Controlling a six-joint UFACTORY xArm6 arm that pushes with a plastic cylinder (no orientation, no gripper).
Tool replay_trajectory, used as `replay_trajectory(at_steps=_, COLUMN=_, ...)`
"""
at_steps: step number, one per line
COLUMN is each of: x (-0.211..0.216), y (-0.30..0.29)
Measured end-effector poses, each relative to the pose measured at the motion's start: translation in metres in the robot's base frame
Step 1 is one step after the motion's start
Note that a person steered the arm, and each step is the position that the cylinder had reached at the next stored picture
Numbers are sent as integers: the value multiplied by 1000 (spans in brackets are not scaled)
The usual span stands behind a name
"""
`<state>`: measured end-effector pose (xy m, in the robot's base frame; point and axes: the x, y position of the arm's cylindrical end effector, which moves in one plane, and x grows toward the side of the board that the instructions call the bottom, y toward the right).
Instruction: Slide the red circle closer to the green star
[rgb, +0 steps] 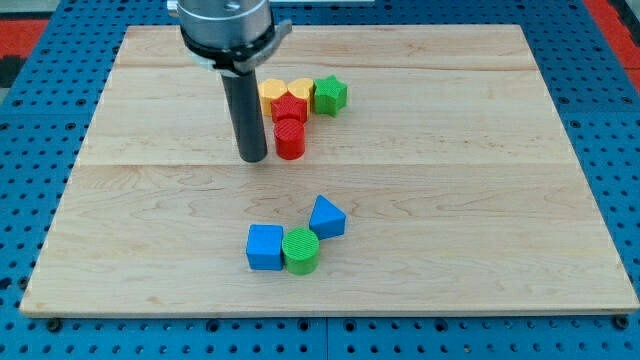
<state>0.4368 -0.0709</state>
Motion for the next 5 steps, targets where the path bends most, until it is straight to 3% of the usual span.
replay_trajectory(at_steps=2, x=-33, y=95)
replay_trajectory(at_steps=4, x=-30, y=123)
replay_trajectory(at_steps=5, x=-57, y=156)
